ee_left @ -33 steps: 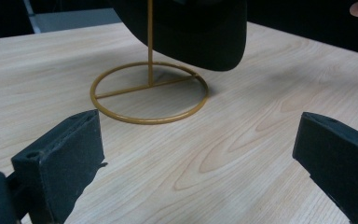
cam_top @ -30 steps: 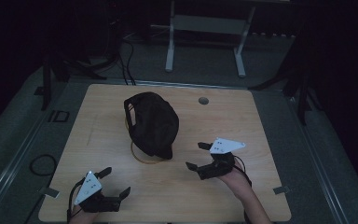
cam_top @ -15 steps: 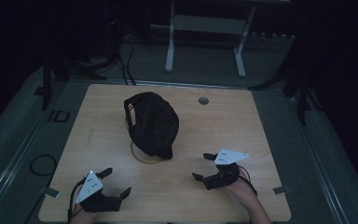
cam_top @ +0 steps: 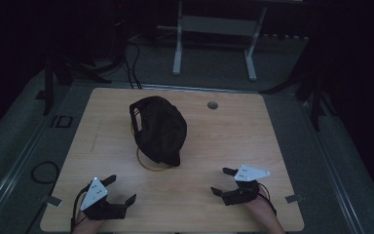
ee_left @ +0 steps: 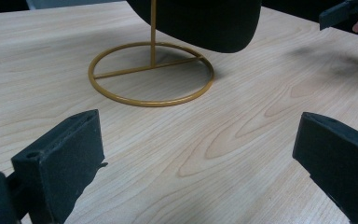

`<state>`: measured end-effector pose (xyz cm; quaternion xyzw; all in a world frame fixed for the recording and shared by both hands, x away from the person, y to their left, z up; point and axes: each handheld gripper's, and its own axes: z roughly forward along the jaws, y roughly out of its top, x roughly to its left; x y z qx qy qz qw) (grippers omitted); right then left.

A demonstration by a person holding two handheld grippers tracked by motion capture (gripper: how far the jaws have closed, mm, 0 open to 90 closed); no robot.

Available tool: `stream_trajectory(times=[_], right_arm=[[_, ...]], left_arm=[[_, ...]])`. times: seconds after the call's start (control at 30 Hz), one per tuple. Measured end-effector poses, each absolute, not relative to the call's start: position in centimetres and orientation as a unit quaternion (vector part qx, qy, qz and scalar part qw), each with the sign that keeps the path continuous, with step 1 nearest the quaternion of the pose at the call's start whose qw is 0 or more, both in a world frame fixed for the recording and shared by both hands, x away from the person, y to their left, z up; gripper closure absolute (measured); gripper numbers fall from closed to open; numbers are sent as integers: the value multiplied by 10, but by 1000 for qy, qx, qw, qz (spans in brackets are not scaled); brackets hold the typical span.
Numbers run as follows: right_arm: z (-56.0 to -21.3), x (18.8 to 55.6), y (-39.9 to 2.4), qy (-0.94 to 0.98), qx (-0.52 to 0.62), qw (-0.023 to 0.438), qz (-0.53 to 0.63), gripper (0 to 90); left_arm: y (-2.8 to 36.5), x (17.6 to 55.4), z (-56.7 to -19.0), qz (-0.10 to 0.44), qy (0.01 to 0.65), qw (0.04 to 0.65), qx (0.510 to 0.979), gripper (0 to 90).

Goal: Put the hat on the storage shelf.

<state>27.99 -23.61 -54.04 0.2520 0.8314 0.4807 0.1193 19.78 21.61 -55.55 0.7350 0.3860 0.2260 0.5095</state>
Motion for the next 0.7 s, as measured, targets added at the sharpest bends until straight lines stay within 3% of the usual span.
stream_trajectory(times=[0.7], right_arm=[[-549,281,-266,815,286,125,488,139]], left_arm=[[219,199,-557,235,397,497,735,36]])
